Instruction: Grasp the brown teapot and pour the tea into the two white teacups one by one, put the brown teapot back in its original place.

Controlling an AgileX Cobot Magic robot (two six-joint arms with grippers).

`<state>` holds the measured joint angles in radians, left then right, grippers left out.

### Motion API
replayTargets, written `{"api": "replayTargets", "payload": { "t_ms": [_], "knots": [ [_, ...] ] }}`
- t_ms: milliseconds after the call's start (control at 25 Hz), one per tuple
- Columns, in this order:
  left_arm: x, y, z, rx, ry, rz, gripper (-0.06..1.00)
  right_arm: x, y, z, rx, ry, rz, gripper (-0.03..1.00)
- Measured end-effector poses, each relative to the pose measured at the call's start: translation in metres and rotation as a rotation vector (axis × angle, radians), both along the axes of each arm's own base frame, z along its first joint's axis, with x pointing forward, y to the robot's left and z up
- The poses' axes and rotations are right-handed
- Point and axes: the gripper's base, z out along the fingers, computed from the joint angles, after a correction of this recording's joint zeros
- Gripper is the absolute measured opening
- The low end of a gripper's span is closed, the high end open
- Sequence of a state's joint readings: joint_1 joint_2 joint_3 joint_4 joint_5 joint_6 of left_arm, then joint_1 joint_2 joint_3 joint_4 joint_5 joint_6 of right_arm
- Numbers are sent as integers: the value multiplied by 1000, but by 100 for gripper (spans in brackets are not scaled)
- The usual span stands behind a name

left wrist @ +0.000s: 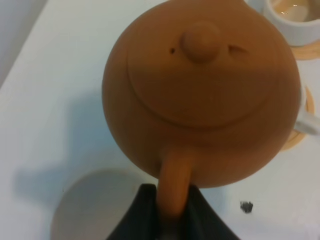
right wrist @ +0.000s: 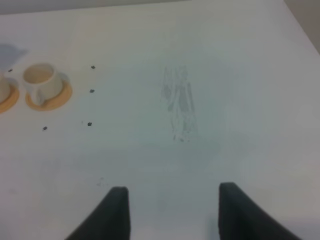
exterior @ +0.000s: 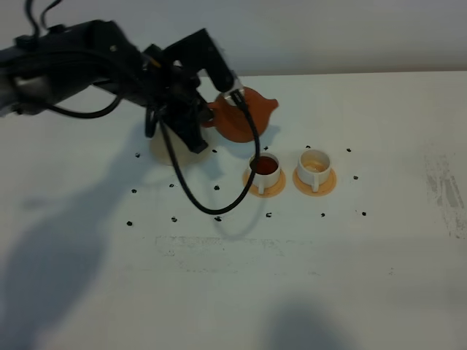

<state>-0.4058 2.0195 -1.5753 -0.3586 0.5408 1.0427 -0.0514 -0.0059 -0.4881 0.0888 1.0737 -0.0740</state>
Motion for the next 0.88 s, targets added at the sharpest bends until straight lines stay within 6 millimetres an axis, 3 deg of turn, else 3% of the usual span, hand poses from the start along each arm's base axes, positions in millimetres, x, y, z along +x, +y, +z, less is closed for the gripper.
{"api": "replayTargets", "payload": {
  "t_ms": [240, 440, 880],
  "knots": [
    [19, -29, -9, 46, -18, -120, 8, 0, 0, 0, 0, 0, 0, 43],
    [23, -47, -15, 89, -58, -209, 8, 0, 0, 0, 0, 0, 0, 43],
    [21, -51, -19, 162, -112, -341, 8, 0, 0, 0, 0, 0, 0, 43]
  ]
}}
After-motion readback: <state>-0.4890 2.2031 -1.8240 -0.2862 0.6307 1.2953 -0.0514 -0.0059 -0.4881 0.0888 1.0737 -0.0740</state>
